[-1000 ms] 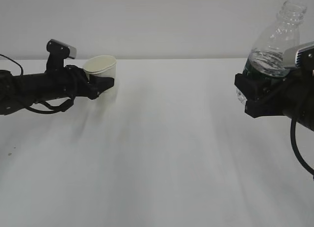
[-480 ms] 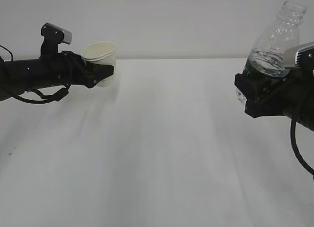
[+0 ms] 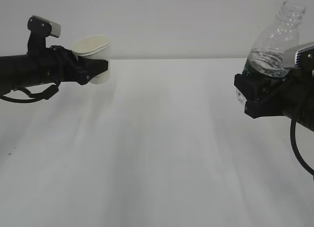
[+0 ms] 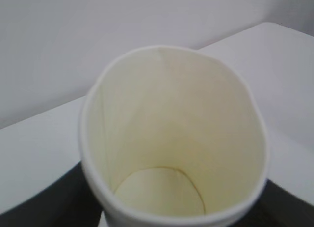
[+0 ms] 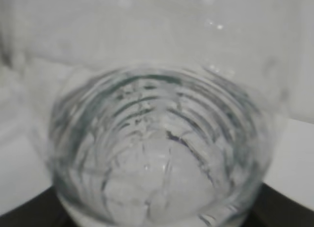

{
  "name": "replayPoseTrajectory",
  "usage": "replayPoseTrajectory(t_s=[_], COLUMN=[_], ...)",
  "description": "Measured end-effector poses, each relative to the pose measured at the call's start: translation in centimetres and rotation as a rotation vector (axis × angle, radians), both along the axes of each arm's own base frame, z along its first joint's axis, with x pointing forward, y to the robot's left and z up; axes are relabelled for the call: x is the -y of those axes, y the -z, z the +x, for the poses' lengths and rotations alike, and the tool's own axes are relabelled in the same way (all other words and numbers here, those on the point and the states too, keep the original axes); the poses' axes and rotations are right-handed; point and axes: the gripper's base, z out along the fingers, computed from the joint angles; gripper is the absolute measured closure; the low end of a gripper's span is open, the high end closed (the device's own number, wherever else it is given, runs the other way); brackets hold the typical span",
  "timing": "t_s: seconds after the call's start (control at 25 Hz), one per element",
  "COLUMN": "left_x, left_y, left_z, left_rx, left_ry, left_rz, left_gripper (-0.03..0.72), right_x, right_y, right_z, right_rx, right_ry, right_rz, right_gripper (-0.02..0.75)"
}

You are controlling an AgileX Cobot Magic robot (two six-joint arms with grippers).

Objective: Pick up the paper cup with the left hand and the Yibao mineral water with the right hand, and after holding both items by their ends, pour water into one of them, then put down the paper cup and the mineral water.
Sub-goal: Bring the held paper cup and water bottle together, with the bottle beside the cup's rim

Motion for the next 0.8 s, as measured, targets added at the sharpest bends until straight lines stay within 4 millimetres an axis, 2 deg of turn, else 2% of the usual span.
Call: replayPoseTrajectory(t_s=[0.32, 0.64, 0.8], left_x=[-0.7, -1.6, -2.0], left_y=[-1.6, -4.3, -4.8], left_z=[-2.4, -4.6, -5.7], left_rx=[-0.018, -0.002, -0.013], left_ry=[-0.054, -0.141, -0.183], left_rz=[0.001, -0.036, -0.066], left_gripper=[0.214, 0.214, 0.214], right_x=[0.0, -0.1, -0.1], right_y=[0.0, 0.0, 0.0], right_z=[0.0, 0.0, 0.0], right_rx=[0.001, 0.002, 0.002], right_ry=[-0.005, -0.013, -0.013], right_rz=[-0.004, -0.009, -0.009], right_gripper=[0.302, 0.302, 0.302])
